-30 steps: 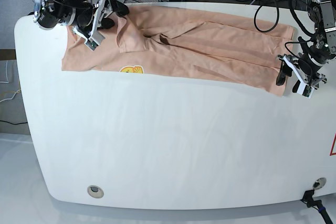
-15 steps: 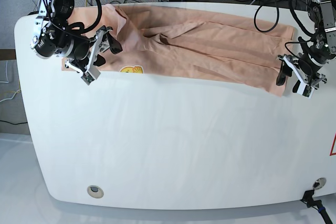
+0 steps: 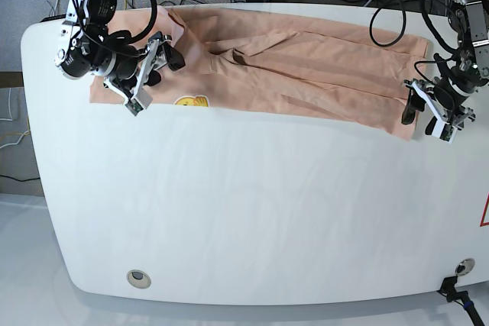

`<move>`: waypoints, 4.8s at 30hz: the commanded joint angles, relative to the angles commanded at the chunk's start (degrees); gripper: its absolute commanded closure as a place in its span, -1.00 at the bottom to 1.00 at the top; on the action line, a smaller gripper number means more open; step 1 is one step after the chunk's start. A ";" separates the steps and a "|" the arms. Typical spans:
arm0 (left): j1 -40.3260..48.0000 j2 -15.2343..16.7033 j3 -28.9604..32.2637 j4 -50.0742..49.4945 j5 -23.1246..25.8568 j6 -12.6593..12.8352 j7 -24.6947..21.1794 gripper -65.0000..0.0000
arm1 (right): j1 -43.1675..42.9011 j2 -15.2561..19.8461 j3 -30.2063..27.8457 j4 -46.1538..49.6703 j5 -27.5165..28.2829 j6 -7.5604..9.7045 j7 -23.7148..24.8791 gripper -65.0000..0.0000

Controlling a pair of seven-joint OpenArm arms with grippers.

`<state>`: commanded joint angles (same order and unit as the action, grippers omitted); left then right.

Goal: Fold the T-shirt properly

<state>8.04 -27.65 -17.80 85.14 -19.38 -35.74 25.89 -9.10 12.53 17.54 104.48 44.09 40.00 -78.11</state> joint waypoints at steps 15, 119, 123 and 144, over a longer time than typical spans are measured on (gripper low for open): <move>0.00 0.00 -0.09 0.00 -0.09 0.00 0.00 -0.09 | -3.16 -2.37 -4.22 0.00 0.00 0.00 0.00 -0.22; -2.81 3.87 -5.89 5.54 -0.44 -0.26 6.51 0.21 | 12.57 5.63 -11.25 -28.75 -19.34 0.00 17.23 1.00; -5.10 4.13 -9.76 5.10 -0.53 -0.26 9.23 -0.21 | 12.57 5.63 -11.34 -28.75 -19.34 0.00 17.23 1.00; -19.25 4.22 -5.36 -23.12 -0.18 -0.26 8.79 -0.20 | 12.57 4.13 -11.34 -28.92 -19.78 0.00 17.23 1.00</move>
<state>-11.21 -23.43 -23.16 62.02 -19.56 -36.00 34.68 3.47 16.66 6.20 75.56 24.31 40.00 -60.88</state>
